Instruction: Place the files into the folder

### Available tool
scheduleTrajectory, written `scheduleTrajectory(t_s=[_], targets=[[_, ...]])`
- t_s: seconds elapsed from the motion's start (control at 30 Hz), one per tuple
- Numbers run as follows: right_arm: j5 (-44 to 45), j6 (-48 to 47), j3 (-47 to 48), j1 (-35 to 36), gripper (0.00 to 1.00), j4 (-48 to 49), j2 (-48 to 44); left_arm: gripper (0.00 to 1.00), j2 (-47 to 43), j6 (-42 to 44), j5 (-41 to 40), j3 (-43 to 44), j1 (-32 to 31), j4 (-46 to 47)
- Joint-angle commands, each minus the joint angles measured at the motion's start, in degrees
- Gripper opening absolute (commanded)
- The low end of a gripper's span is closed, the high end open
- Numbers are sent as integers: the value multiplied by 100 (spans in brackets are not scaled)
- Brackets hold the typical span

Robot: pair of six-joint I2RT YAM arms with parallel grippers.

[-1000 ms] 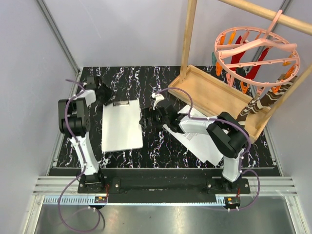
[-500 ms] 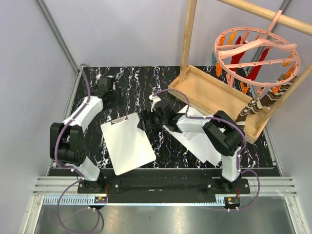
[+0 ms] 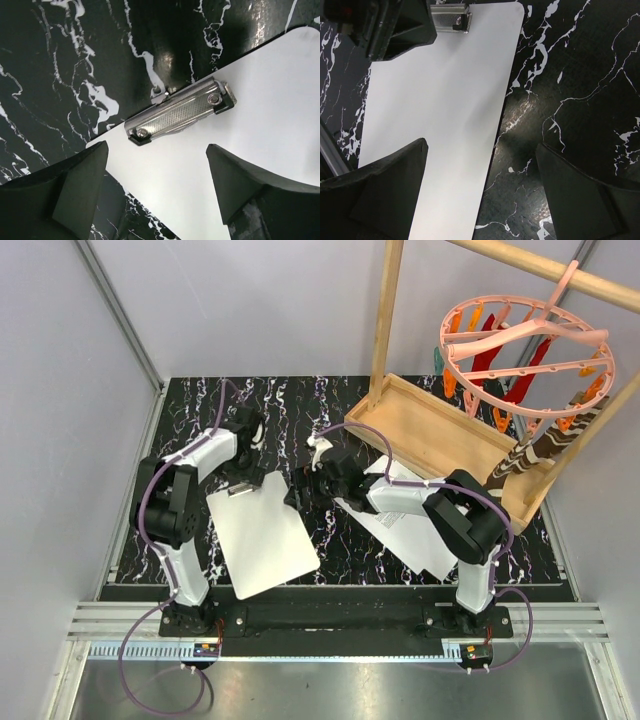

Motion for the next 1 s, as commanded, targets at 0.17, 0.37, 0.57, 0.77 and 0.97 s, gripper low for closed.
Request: scheduleTrajectory(t_s=[0.17,0.37,0.57,0.77,0.97], targets=[[-33,-72,-183,-45,100,339,-422,84,819,107,24,594,11,-123],[-60,-46,-157,-62,100,357,-361,57,951,-428,86,516,370,-193],[28,-46,-183,-71,100,313,-475,38,653,-1123,-178,-135,1004,26],[168,77,-166,-62,100,68,-606,38,424,-1211,-547,-135,1162,70],[1563,656,212,-89,100,-2026,-1324,76,-277,-1641,-1495,-170,1242,-88]])
